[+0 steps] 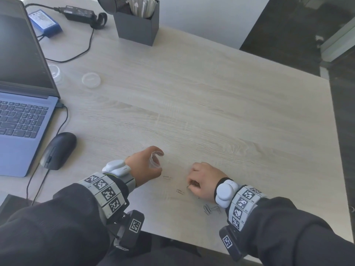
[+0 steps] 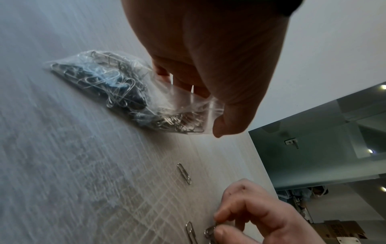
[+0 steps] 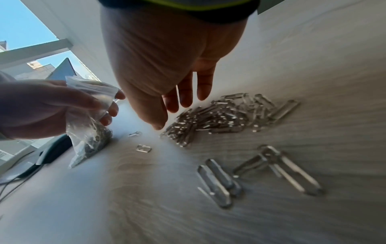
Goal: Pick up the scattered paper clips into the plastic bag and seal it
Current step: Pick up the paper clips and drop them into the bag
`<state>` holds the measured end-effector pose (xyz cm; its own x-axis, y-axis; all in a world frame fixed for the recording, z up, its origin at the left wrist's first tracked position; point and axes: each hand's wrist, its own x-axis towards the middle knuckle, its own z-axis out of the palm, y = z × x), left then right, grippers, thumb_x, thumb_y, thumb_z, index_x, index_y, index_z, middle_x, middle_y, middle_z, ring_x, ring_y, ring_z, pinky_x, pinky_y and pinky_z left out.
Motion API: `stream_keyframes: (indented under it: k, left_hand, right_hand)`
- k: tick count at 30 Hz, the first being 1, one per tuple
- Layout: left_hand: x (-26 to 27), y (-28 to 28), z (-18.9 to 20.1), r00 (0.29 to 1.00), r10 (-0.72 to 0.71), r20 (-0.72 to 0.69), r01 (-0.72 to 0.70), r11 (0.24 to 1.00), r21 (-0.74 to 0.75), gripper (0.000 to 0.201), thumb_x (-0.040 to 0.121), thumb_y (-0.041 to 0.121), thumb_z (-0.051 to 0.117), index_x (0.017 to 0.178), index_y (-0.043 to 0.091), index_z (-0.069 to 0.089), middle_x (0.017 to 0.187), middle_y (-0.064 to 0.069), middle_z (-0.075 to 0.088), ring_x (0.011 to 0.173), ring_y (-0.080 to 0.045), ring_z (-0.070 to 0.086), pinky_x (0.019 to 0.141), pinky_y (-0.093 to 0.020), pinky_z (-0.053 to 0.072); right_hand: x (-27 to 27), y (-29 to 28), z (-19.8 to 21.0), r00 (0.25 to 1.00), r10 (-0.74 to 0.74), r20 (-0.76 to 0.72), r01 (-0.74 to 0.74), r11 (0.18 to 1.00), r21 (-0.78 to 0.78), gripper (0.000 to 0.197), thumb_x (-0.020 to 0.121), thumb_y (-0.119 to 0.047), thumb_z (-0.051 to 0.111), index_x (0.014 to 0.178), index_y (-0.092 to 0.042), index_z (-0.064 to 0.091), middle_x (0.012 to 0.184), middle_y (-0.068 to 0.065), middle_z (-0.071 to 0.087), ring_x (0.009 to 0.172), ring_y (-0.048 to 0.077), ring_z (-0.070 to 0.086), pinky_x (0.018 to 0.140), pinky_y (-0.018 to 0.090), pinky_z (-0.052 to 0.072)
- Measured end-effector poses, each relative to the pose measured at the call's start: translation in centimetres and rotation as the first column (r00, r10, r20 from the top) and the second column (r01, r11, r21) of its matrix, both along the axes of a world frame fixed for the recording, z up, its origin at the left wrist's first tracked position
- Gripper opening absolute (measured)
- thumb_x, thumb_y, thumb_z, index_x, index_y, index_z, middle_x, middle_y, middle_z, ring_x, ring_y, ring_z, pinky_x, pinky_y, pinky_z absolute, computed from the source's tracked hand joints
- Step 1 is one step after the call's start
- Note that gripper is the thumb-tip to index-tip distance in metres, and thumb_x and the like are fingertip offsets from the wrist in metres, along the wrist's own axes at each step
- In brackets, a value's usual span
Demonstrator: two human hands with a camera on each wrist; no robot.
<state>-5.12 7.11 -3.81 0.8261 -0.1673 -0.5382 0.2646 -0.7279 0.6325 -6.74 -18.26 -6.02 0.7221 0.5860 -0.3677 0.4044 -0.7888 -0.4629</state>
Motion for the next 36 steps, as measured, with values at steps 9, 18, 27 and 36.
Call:
stream_keyframes:
  k: [9, 18, 27, 36]
  left_hand:
    - [-0.2, 0.6, 0.1, 1.0, 0.006, 0.02, -0.006, 1.0, 0.026, 0.039, 0.072, 0.037, 0.066, 0.106, 0.049, 0.051, 0.092, 0.015, 0.069, 0.085, -0.011, 0.068, 0.08, -0.032, 0.055]
    - [0.1, -0.4, 0.1, 0.998, -0.053, 0.016, 0.052, 0.997, 0.054, 0.038, 0.082, 0.027, 0.069, 0.111, 0.045, 0.052, 0.094, 0.019, 0.067, 0.083, -0.009, 0.067, 0.072, -0.026, 0.051]
    - [0.3, -3.0, 0.2, 0.995, -0.101, -0.025, 0.102, 0.994, 0.038, 0.037, 0.079, 0.03, 0.064, 0.111, 0.044, 0.054, 0.093, 0.019, 0.067, 0.086, -0.011, 0.068, 0.079, -0.032, 0.057]
    - [0.4, -5.8, 0.4, 0.987, -0.161, -0.007, 0.161, 0.985, 0.056, 0.04, 0.081, 0.028, 0.066, 0.109, 0.05, 0.049, 0.091, 0.02, 0.068, 0.084, -0.008, 0.068, 0.08, -0.032, 0.057]
  right_hand:
    - [0.8, 5.7, -0.1, 0.987, 0.156, -0.046, -0.159, 0.986, -0.05, 0.044, 0.082, -0.035, 0.062, 0.124, -0.021, 0.058, 0.127, 0.001, 0.05, 0.11, 0.026, 0.044, 0.087, 0.04, 0.044]
    - [-0.5, 0.5, -0.8, 0.99, 0.116, 0.076, -0.119, 0.992, 0.034, 0.009, 0.075, -0.009, 0.066, 0.074, -0.018, 0.064, 0.086, 0.0, 0.063, 0.076, 0.028, 0.057, 0.055, 0.033, 0.046]
    - [-1.7, -2.3, 0.0, 0.997, 0.01, 0.08, -0.011, 1.0, 0.009, 0.006, 0.075, -0.019, 0.06, 0.076, -0.022, 0.065, 0.084, -0.002, 0.061, 0.072, 0.025, 0.054, 0.055, 0.036, 0.049]
    - [-4.5, -0.9, -0.9, 0.959, 0.207, 0.193, -0.189, 0.976, -0.107, 0.017, 0.061, -0.031, 0.074, 0.077, -0.034, 0.069, 0.08, -0.012, 0.061, 0.071, 0.016, 0.06, 0.059, 0.026, 0.047]
